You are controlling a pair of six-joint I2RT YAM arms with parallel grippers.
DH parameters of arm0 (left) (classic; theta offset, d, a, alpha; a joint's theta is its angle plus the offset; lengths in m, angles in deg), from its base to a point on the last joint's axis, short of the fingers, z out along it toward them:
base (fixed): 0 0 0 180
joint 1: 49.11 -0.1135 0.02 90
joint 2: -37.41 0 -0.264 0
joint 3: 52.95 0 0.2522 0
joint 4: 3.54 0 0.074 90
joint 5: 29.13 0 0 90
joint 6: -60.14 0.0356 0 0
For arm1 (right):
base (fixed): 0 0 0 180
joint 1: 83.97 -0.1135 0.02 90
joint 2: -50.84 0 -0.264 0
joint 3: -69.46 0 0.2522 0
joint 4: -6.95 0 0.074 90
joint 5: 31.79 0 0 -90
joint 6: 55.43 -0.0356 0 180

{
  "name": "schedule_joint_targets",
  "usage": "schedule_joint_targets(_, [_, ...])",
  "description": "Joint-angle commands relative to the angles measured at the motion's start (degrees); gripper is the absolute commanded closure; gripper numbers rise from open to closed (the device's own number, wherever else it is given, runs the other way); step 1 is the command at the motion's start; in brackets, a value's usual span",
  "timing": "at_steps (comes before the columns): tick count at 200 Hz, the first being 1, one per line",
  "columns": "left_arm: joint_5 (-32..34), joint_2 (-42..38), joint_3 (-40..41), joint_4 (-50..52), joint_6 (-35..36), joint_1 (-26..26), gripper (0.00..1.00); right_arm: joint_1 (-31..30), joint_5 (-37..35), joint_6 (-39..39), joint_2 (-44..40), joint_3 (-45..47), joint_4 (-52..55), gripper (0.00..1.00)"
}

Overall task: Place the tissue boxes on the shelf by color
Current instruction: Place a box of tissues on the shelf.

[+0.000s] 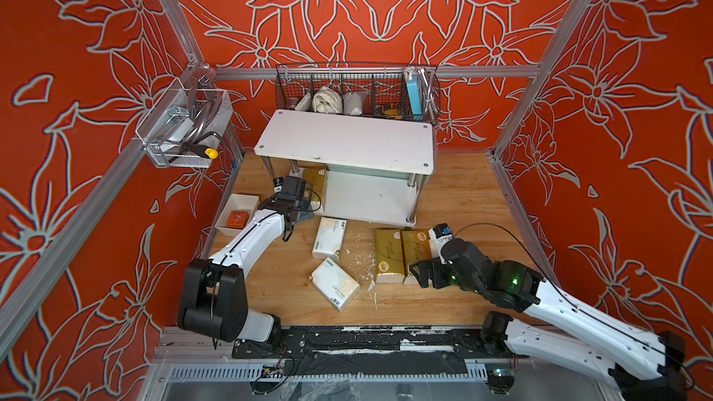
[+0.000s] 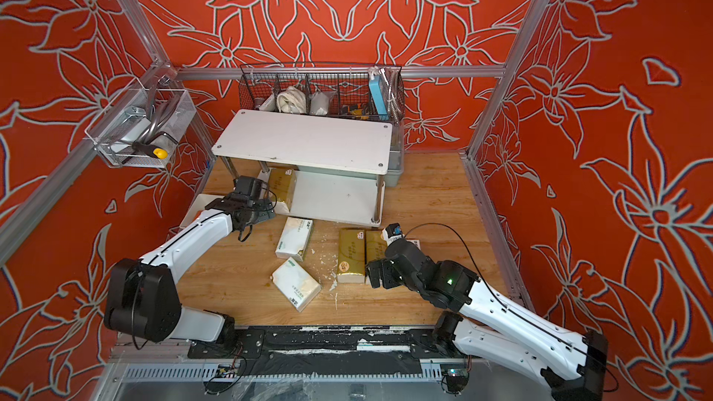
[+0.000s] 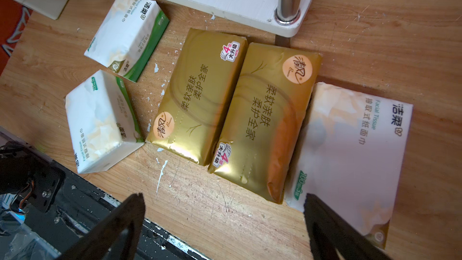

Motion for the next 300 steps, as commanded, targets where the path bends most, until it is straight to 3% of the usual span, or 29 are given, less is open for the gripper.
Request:
schedule_joint_targets(1, [0.7,1.7,-1.6,-0.5,1.0,-1.0,0.01,-0.3,-1.7,-0.6,-0.9,1.0,1.3,0.01])
schedule_joint_targets(86, [-0.5,3.8,-3.4,-1.3,1.8,-1.9,0.01,-0.4,-1.8,-0.5,-1.1,1.2,1.7,0.01])
schedule_joint_targets(300, [-5.5,2.8,1.1,-3.8,-1.6,-1.9,0.01,-0.4,-1.6,-0.6,0.6,1.0,0.9,0.01])
